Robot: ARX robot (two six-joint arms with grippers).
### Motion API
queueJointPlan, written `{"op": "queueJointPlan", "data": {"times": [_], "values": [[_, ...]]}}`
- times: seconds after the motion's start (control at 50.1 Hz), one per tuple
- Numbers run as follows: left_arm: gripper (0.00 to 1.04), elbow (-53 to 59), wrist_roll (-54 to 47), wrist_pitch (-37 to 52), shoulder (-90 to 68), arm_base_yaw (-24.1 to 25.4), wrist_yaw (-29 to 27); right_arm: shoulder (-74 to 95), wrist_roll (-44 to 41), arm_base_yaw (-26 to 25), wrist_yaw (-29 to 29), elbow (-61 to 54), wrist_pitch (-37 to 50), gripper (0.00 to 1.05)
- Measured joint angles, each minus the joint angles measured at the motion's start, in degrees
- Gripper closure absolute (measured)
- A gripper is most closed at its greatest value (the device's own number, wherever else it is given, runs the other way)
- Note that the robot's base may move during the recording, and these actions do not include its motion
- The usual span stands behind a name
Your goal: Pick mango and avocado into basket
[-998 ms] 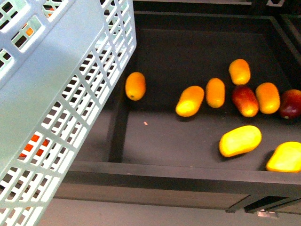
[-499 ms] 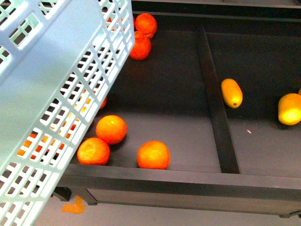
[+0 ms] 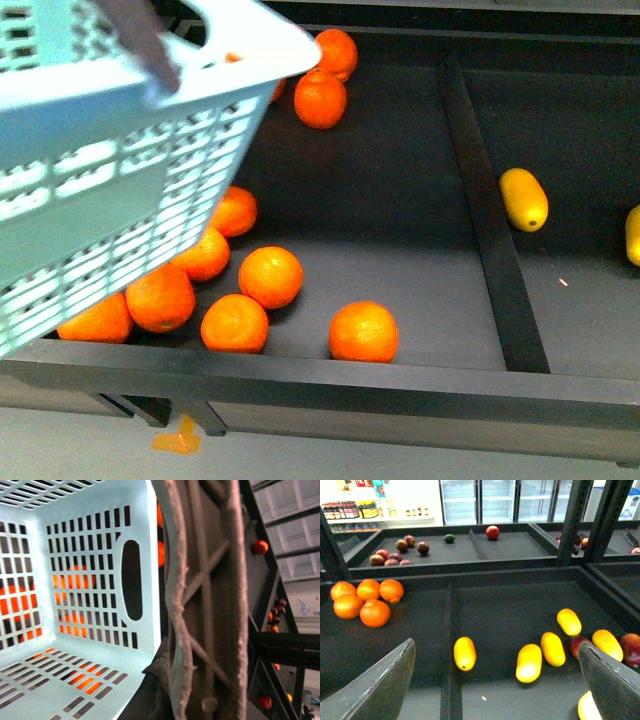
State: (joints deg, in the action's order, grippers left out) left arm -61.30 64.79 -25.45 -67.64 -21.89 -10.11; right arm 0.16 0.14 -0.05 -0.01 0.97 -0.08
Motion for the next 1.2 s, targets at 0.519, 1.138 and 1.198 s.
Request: {"op": "queueJointPlan", "data": {"times": [0.519,1.138,1.198], "values": [[1.0,-13.81,-1.57,6.73,-21.31,-16.74,9.33,0.0,0.0,0.0,-0.02,0.0,0.0,0.09],[1.0,-14.53,-1.95,7.08,-21.29,-17.07,9.46,29.46,10.91,-16.37,-13.75,11.32,-10.54,0.09],[1.0,-14.53,-1.97,7.08,-21.29,-17.14,9.75,38.38,10.19,-20.61,-15.02,13.81,-3.23,0.09]]}}
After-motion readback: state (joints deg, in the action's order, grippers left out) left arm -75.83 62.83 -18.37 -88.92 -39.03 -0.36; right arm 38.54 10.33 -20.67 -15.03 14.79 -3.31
